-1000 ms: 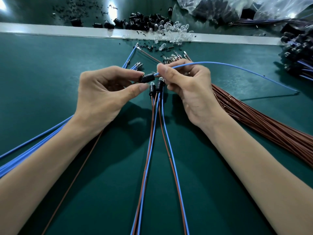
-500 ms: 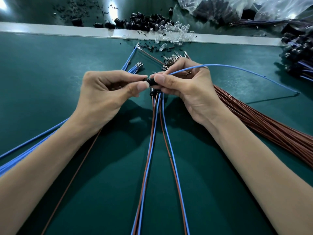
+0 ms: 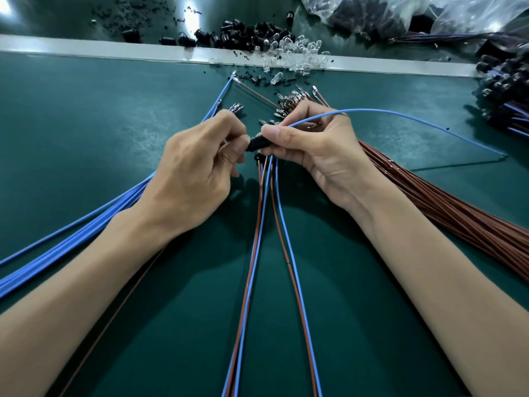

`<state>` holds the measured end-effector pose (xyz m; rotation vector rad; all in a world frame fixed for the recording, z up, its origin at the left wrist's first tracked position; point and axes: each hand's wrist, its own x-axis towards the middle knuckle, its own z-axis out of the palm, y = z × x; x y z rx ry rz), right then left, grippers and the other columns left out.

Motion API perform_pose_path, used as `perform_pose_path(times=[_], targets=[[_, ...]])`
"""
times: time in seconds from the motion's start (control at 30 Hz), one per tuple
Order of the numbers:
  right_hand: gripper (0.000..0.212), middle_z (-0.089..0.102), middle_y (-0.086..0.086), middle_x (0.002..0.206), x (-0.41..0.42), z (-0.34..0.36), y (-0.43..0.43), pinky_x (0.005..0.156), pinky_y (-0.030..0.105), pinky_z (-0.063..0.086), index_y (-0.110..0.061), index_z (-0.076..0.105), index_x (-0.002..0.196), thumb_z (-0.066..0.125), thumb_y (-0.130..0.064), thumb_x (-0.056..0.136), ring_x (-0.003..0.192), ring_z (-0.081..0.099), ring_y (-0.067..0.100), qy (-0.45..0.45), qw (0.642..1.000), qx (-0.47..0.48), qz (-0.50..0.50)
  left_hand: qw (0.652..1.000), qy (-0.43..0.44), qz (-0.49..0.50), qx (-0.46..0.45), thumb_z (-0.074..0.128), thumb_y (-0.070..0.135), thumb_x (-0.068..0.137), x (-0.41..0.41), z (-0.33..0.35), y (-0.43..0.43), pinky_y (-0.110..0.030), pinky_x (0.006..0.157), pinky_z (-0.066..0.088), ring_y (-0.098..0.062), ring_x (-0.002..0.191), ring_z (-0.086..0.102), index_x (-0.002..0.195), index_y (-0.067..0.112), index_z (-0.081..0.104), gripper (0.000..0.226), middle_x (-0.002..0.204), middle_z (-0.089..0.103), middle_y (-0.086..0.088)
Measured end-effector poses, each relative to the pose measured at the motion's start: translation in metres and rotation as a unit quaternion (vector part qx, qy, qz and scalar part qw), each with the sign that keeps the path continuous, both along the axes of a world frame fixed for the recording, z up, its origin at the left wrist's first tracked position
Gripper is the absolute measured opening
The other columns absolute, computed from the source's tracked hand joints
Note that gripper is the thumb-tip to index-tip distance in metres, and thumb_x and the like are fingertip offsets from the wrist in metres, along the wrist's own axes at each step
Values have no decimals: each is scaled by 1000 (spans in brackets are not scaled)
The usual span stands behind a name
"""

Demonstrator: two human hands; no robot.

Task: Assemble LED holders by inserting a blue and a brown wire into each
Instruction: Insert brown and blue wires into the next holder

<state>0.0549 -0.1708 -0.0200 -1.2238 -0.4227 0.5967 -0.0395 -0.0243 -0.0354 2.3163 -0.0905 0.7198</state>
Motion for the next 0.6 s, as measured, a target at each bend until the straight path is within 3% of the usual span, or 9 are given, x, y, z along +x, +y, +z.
perform_pose_path(times=[0.23,0.43,0.6], targets=[[23,65,7,62,-1,3,0,53,17,52,-8,53,64,71,3,71,53,66,16,32,999,9,5,989,33,-48,-135,47,10,93,-2,3,0,-23,60,51,-10,58,63,88,5,50,8,76,65,2],[23,63,5,60,1,0,0,53,16,48,-11,57,62,74,0,72,51,60,10,1,1000,-8,-30,992,12,-20,-128,62,32,85,-4,5,-5,-32,67,55,-16,64,65,94,18,50,20,83,64,7],[18,65,1,59,1,-4,1,58,17,50,-14,63,62,79,-7,67,55,61,9,-26,999,-17,-30,993,-11,4,-117,70,21,83,-2,3,-5,-25,66,56,-11,64,66,95,14,57,18,85,66,7]])
